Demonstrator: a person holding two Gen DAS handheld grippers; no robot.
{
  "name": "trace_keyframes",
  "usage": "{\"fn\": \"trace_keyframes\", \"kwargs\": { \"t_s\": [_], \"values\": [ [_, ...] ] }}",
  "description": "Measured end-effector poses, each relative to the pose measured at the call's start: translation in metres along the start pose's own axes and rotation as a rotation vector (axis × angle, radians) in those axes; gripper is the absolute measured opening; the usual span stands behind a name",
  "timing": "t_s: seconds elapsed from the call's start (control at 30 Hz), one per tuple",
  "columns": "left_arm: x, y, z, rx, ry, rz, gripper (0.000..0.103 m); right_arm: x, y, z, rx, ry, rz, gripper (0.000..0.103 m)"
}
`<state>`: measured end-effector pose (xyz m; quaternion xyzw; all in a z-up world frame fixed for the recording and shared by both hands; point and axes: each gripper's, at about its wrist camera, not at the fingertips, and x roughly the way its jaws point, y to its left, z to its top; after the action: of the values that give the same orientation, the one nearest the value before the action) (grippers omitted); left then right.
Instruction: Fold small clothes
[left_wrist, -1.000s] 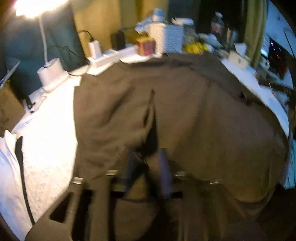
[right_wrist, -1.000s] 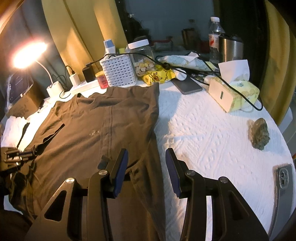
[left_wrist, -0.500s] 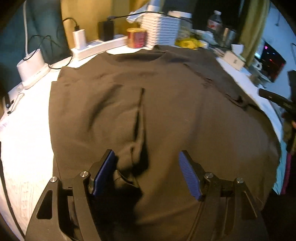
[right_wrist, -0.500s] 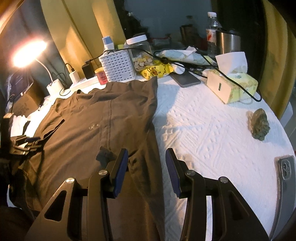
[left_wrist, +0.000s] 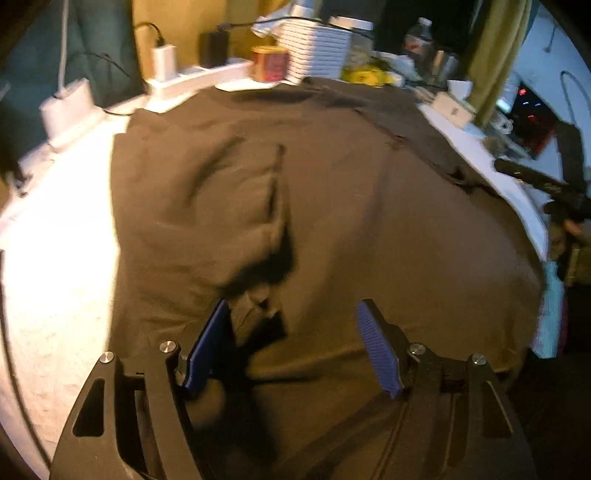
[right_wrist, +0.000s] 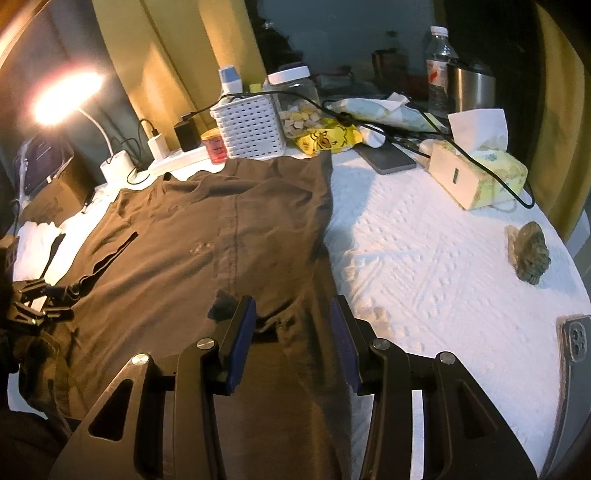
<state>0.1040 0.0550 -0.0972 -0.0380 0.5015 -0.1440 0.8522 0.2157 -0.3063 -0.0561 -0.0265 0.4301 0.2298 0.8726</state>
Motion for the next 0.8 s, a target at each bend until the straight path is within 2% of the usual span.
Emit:
{"fn": "trace_keyframes", "kwargs": {
  "t_s": [0.17,0.4,0.47,0.7,0.8],
  "values": [
    [-0.006,-0.002,-0.01,-0.003,0.017,-0.025,0.071,-0.006,0.001,-0.007,0.012,0.003,-0.01,0.045],
    [-0.019,-0.014,-0.026,0.029,0.004,0.019,0.071,-0.014,0.013,-0.023,-0.002,0.016,-0.007,0.045],
    [-0.027,-0.016,-0.028,0.024,-0.028,0.063,0.071,-0.018,0.014,-0.028,0.0,0.014,-0.013,0.045],
    [-0.051,-0.018,-0.038,-0.013,-0.143,0.131,0.071,-0.04,0.016,-0.039,-0.011,-0.007,-0.036,0.045],
    [-0.054,-0.014,-0.047,-0.067,-0.169,0.11,0.071,-0.046,0.017,-0.045,-0.013,-0.004,-0.048,0.045]
  ]
}}
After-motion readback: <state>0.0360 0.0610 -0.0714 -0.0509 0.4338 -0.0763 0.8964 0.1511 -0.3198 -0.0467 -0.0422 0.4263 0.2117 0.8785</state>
